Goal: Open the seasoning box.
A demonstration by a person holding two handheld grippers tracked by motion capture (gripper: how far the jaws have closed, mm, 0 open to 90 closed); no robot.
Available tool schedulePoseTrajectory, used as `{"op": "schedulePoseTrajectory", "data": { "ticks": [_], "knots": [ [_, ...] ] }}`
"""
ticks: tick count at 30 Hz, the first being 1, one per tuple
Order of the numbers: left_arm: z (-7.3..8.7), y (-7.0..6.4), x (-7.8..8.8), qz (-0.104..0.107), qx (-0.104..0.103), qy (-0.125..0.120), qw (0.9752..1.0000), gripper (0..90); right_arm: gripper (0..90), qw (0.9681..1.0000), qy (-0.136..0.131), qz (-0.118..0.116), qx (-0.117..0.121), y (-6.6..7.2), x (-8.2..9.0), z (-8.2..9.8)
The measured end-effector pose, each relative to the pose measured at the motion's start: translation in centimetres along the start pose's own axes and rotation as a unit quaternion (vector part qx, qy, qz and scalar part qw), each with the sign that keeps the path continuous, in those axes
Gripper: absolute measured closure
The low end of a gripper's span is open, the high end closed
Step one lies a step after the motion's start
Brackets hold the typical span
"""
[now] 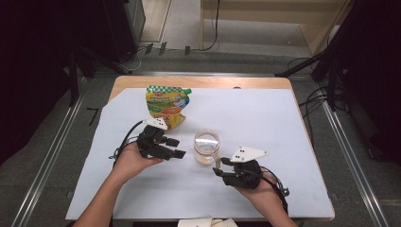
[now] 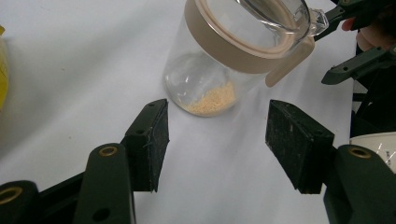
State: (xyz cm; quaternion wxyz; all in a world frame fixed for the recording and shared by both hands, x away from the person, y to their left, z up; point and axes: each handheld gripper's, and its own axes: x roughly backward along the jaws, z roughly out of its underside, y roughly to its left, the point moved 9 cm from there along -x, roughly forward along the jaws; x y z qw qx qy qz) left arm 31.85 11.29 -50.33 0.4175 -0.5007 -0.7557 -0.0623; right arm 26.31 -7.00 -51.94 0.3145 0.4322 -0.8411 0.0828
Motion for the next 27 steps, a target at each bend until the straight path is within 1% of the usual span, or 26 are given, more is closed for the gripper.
{"op": "schedulePoseTrajectory", "data": {
  "ticks": [2, 3, 4, 7, 8, 9, 10, 12, 14, 16, 18, 19, 21, 23, 25, 27],
  "knots": [
    [0.0, 0.0, 0.0, 0.001, 0.001, -0.002, 1.0000, 40.3, 56.8, 1.0000, 0.000, 0.002, 0.000, 0.0, 0.0, 0.0],
    [0.0, 0.1, 0.1, 0.000, 0.003, -0.004, 1.0000, 40.3, 63.6, 1.0000, 0.000, 0.002, -0.008, -0.2, 0.2, 0.0],
    [0.0, 0.1, 0.1, 0.000, 0.003, -0.003, 1.0000, 40.3, 65.8, 0.9999, -0.001, 0.001, -0.011, -0.4, 0.3, 0.0],
    [0.1, 0.1, 0.0, 0.000, 0.002, 0.000, 1.0000, 40.3, 73.8, 0.9995, -0.016, -0.010, -0.024, -0.6, 0.8, -0.3],
    [0.1, 0.1, 0.0, 0.000, 0.002, 0.000, 1.0000, 40.3, 73.8, 0.9995, -0.016, -0.010, -0.024, -0.6, 0.8, -0.3],
    [0.1, 0.1, -0.1, 0.000, 0.001, 0.001, 1.0000, 40.3, 76.3, 0.9993, -0.020, -0.018, -0.026, -0.4, 0.9, -0.5],
    [0.1, 0.0, -0.1, 0.000, 0.000, 0.002, 1.0000, 40.3, 82.6, 0.9990, -0.019, -0.033, -0.024, 0.0, 0.8, -0.5],
    [0.2, 0.0, -0.2, 0.001, -0.002, 0.002, 1.0000, 40.2, 86.3, 0.9986, -0.014, -0.045, -0.024, 0.4, 0.5, -0.4],
    [0.1, -0.1, -0.3, 0.002, 0.000, 0.002, 1.0000, 39.9, 86.7, 0.9984, -0.009, -0.049, -0.028, 0.6, 0.3, -0.3],
    [0.1, -0.1, -0.3, 0.003, -0.001, 0.000, 1.0000, 39.3, 90.0, 0.9981, 0.006, -0.055, -0.026, 0.6, -0.7, 0.2],
    [0.1, -0.1, -0.5, 0.002, -0.001, 0.000, 1.0000, 38.9, 90.0, 0.9978, 0.007, -0.058, -0.031, 0.5, -0.9, 0.3],
    [0.1, -0.1, -0.5, 0.003, -0.003, 0.001, 1.0000, 38.7, 90.0, 0.9965, 0.011, -0.069, -0.046, 0.3, -1.3, 0.4],
    [0.1, -0.2, -0.5, 0.003, -0.005, 0.001, 1.0000, 38.4, 90.0, 0.9963, 0.014, -0.070, -0.048, 0.3, -1.5, 0.4],
    [0.0, -0.2, -0.5, 0.003, -0.006, -0.001, 1.0000, 38.1, 90.0, 0.9967, 0.019, -0.066, -0.043, 0.3, -1.5, 0.5],
    [0.0, -0.2, -0.5, 0.004, -0.006, -0.001, 1.0000, 38.0, 90.0, 0.9966, 0.021, -0.066, -0.044, 0.3, -1.5, 0.6],
    [0.0, -0.2, -0.6, 0.004, -0.008, -0.001, 1.0000, 37.8, 90.0, 0.9969, 0.025, -0.060, -0.044, -0.1, -1.5, 0.7]
  ]
}}
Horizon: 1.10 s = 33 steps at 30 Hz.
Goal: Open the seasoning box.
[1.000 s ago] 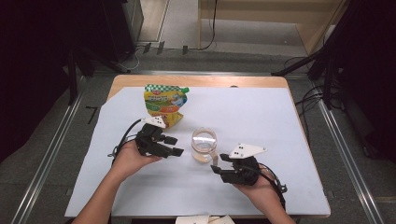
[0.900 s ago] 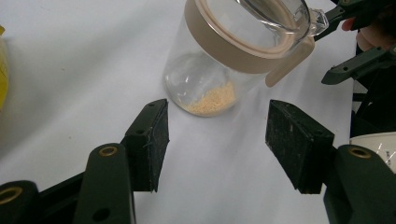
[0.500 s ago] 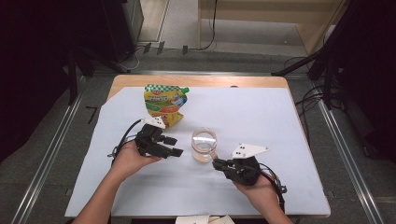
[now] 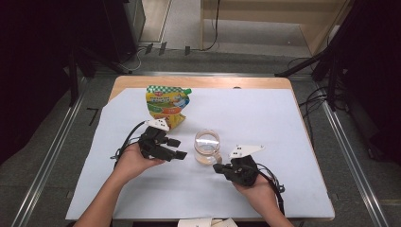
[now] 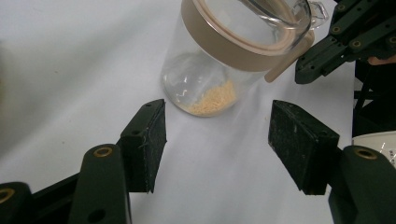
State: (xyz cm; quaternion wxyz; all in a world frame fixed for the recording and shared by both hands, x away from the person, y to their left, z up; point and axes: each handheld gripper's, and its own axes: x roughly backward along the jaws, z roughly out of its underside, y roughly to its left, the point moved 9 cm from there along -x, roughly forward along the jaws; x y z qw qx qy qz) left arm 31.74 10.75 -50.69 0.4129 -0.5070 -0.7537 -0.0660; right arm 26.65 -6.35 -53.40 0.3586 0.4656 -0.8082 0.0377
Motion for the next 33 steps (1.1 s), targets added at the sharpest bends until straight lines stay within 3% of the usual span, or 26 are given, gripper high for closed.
{"op": "schedulePoseTrajectory", "data": {
  "ticks": [9, 18, 21, 25, 30, 32, 33],
  "knots": [
    [-0.1, -0.4, -0.4, 0.004, -0.010, 0.003, 0.9999, 37.5, 90.0, 0.9996, -0.006, 0.027, -0.007, -2.1, 1.3, -0.1],
    [-0.5, -1.4, -1.0, 0.020, -0.026, 0.007, 0.9994, 37.4, 90.0, 0.9993, -0.006, 0.029, -0.022, -3.7, 2.2, -0.2],
    [-0.8, -1.8, -1.4, 0.035, -0.029, 0.006, 0.9990, 38.6, 90.0, 0.9990, -0.006, 0.033, -0.029, -4.5, 2.6, -0.2],
    [-1.6, -2.0, -1.9, 0.038, -0.040, 0.003, 0.9985, 37.3, 90.0, 0.9987, -0.004, 0.038, -0.032, -5.4, 3.0, -0.4],
    [-3.4, -2.4, -2.6, 0.050, -0.059, -0.014, 0.9969, 29.4, 90.0, 0.9975, -0.009, 0.051, -0.047, -7.0, 3.4, -0.6],
    [-3.7, -2.4, -2.7, 0.049, -0.063, -0.014, 0.9967, 28.0, 90.0, 0.9974, -0.008, 0.050, -0.052, -7.1, 3.5, -0.6],
    [-4.2, -2.6, -3.0, 0.059, -0.064, -0.014, 0.9961, 27.9, 90.0, 0.9974, -0.011, 0.049, -0.051, -7.1, 3.9, -0.8]
  ]
}}
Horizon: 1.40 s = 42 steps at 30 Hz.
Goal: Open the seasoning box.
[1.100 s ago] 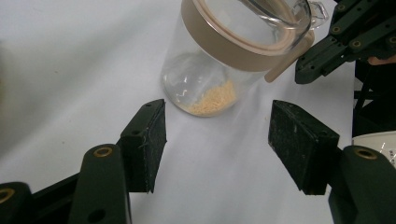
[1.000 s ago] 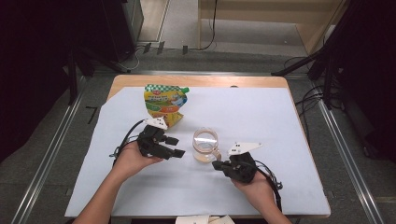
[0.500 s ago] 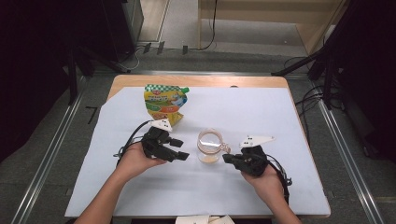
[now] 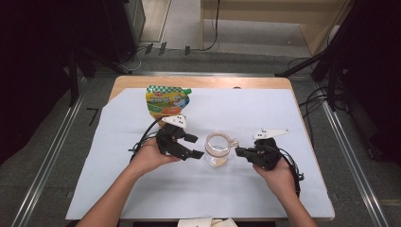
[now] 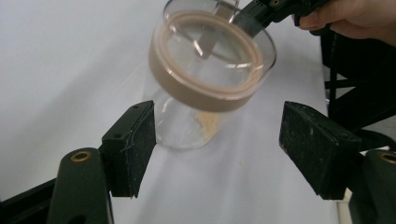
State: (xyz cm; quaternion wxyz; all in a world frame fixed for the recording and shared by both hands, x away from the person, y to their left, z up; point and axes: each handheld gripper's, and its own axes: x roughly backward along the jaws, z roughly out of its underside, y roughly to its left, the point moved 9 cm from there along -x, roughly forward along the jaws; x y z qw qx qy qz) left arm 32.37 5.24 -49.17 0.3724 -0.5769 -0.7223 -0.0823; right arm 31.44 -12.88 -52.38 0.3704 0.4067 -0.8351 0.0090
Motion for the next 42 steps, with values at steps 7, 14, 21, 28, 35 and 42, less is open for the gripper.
{"op": "schedulePoseTrajectory", "data": {
  "ticks": [7, 14, 21, 28, 35, 42],
  "knots": [
    [-1.4, 0.3, -0.9, 0.018, 0.002, 0.000, 0.9998, 23.7, 90.0, 0.9997, -0.010, 0.023, 0.004, -1.2, 1.5, -0.4],
    [-2.0, 0.4, -2.8, 0.014, -0.021, 0.013, 0.9996, 21.4, 90.0, 0.9995, -0.010, 0.030, -0.006, -1.9, 0.1, -0.9],
    [-2.2, 0.2, -3.7, -0.004, -0.059, -0.009, 0.9982, 15.7, 90.0, 0.9990, -0.013, 0.043, -0.007, -2.5, -0.7, -1.2],
    [-1.9, 0.1, -4.9, -0.033, -0.080, -0.012, 0.9961, 11.4, 90.0, 0.9986, -0.011, 0.051, -0.013, -2.6, -1.0, -0.9],
    [-2.0, 0.2, -5.6, -0.032, -0.077, -0.020, 0.9963, 9.8, 90.0, 0.9983, -0.011, 0.055, -0.014, -2.5, -1.0, -0.8],
    [-2.1, 0.2, -6.0, -0.034, -0.079, -0.026, 0.9960, 8.8, 90.0, 0.9980, -0.011, 0.060, -0.014, -2.4, -1.0, -0.8]
  ]
}}
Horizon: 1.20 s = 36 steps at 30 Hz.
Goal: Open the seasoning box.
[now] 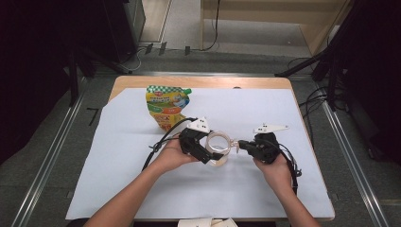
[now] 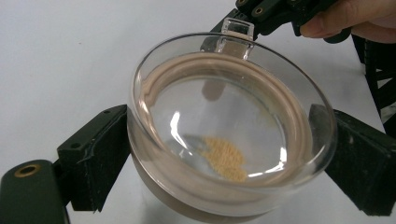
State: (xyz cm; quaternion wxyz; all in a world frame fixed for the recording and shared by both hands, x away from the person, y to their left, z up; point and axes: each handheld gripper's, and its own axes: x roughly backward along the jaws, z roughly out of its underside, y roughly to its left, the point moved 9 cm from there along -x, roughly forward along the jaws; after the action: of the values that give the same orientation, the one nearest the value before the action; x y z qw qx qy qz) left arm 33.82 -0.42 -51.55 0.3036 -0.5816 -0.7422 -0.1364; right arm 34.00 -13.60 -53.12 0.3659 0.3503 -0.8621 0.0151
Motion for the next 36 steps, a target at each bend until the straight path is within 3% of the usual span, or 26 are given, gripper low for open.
{"op": "schedulePoseTrajectory", "data": {
  "ticks": [22, 36],
  "knots": [
    [-0.30, -0.15, 0.09, -0.023, -0.005, 0.024, 0.9994, 10.2, 90.0, 1.0000, -0.001, -0.001, 0.003, 0.02, -0.07, -0.13],
    [-0.87, -0.24, 0.41, -0.034, -0.012, 0.026, 0.9990, 10.2, 90.0, 1.0000, 0.000, -0.001, 0.002, 0.04, -0.06, -0.10]
  ]
}}
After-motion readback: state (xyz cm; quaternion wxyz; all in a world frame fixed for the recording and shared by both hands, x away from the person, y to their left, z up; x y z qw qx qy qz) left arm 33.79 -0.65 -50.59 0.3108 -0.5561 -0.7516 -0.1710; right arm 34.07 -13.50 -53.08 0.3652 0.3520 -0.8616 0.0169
